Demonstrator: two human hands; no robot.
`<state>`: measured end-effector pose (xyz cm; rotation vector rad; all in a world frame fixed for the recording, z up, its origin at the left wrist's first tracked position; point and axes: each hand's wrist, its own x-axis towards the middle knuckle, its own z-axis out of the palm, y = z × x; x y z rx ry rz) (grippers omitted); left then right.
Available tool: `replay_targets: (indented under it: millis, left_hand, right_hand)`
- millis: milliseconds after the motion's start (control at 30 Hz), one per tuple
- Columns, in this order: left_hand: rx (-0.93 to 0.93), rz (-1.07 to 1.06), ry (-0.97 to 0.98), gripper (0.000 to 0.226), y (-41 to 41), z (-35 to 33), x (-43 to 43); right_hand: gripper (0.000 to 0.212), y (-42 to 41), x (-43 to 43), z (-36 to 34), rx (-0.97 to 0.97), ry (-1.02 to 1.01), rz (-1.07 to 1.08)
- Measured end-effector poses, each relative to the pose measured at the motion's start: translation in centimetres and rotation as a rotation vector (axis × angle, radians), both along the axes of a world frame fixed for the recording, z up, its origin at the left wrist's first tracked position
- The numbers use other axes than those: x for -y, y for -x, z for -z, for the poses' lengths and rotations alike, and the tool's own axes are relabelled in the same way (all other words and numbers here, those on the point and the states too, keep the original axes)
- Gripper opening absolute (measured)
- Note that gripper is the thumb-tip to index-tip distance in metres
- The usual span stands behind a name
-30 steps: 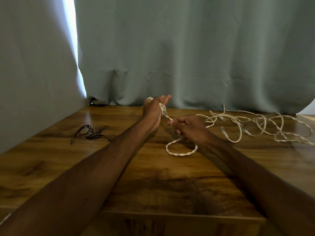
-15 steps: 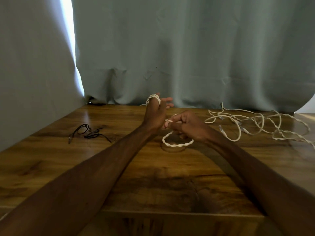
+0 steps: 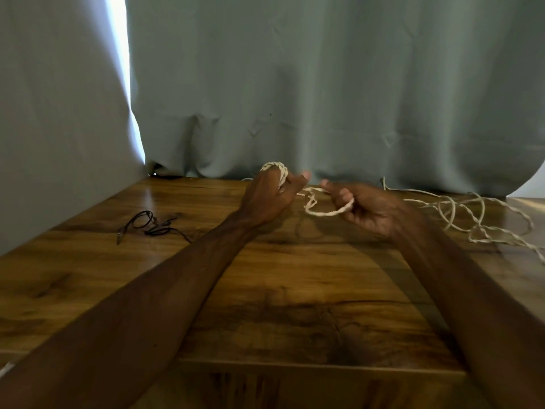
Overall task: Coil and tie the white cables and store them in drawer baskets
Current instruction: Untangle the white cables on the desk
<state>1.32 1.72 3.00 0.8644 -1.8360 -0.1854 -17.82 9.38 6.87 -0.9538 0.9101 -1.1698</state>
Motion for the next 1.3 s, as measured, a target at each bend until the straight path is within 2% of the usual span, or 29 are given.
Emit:
replay_targets:
  millis: [67, 100, 167, 233, 300, 400, 500, 567, 667, 767, 867, 967, 1067, 1133, 1233, 1300]
  left_hand:
    - [0.047, -0.010, -0.036, 0.058, 0.1, 0.0, -0.3]
    - [0.098, -0.010, -0.042, 0.058, 0.3, 0.0, -0.5]
    - [0.184, -0.022, -0.013, 0.058, 0.8, 0.1, -0.5]
    - [0.157, -0.058, 0.008, 0.059, 0.9, -0.2, -0.5]
    - [0.111, -0.115, 0.009, 0.057, 0.6, -0.6, -0.2]
    - [0.109, -0.246, 0.041, 0.056, -0.4, -0.6, 0.6]
    - [-0.033, -0.343, 0.044, 0.056, -1.4, -0.6, 1.5]
    - [-0.099, -0.379, 0.037, 0.059, -1.6, -0.7, 1.8]
    - [-0.148, -0.399, 0.055, 0.057, -1.0, -0.8, 1.5]
    - [-0.223, -0.432, 0.037, 0.051, -0.8, -1.0, 1.5]
    - [-0.216, -0.472, 0.038, 0.051, -1.0, -0.9, 1.9]
    - [-0.229, -0.496, 0.002, 0.054, -1.8, -0.2, 2.9]
    - [-0.244, -0.525, -0.046, 0.056, -2.6, 0.6, 3.8]
    - [-0.278, -0.561, -0.059, 0.053, -3.0, 0.8, 3.8]
    - [-0.333, -0.649, -0.103, 0.045, -3.8, 0.5, 3.6]
    - [-0.378, -0.675, -0.180, 0.043, -4.4, 0.4, 3.9]
  right_hand:
    - [0.005, 0.9, 0.4, 0.0, 0.094, 0.010, -0.006]
    - [0.009, 1.2, 0.5, 0.1, 0.102, 0.025, 0.002]
    - [0.019, 1.7, 0.6, 0.2, 0.082, 0.070, 0.062]
    - [0.022, 2.1, 0.4, 0.1, 0.014, 0.140, 0.131]
    - [0.011, 2.2, -0.1, 0.1, -0.254, 0.246, 0.228]
    - [0.025, 2.4, 0.2, 1.0, -0.907, 0.429, 0.433]
    - [0.013, 2.9, 1.4, 1.8, -1.219, 0.618, 0.630]
    - [0.009, 3.4, 1.8, 2.3, -1.290, 0.698, 0.771]
    - [0.013, 3.8, 1.7, 2.6, -1.275, 0.710, 0.916]
    - [0.022, 4.4, 1.6, 2.4, -1.309, 0.599, 0.945]
    - [0.032, 4.6, 0.9, 2.2, -1.294, 0.457, 0.747]
    - [0.032, 3.7, -0.1, 1.8, -1.040, 0.387, 0.421]
    - [0.020, 3.3, -0.8, 1.0, -0.846, 0.281, 0.195]
    - [0.019, 3.1, -1.1, 0.5, -0.711, 0.200, 0.047]
    - [0.022, 2.6, -1.7, -0.1, -0.451, 0.144, -0.124]
    - [0.020, 2.2, -1.8, -0.2, -0.320, 0.143, -0.155]
